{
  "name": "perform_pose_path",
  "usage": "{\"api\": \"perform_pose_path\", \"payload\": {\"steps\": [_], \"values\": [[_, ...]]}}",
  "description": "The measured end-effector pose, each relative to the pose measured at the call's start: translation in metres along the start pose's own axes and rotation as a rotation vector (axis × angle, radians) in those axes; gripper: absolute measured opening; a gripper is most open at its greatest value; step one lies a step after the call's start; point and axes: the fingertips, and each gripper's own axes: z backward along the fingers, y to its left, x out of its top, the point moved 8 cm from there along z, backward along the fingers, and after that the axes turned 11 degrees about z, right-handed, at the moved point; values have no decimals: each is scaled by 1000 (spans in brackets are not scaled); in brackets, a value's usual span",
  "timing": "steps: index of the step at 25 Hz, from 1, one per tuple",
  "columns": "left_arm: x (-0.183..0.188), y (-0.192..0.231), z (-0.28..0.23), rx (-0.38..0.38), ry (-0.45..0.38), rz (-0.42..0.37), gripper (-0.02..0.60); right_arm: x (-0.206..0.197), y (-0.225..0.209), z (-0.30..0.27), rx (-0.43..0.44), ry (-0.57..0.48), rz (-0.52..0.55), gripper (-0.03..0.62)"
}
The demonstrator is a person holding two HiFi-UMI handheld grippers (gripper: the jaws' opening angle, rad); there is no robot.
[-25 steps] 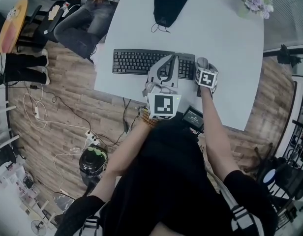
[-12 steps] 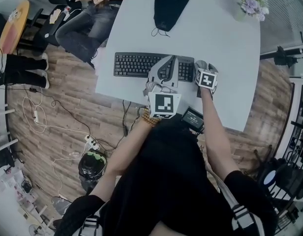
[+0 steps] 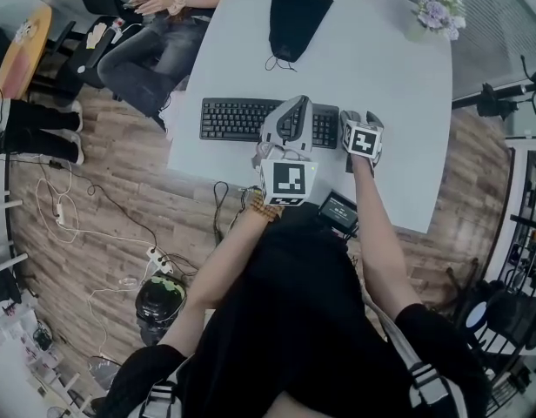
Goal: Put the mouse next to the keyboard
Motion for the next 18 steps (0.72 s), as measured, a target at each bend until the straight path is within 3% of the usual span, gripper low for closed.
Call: {"api": "perform_pose_path", "payload": {"steps": [18], "values": [[16,-9,4,-26,-37,-1,12,22,-10,44,-82,-71,23,288]]}}
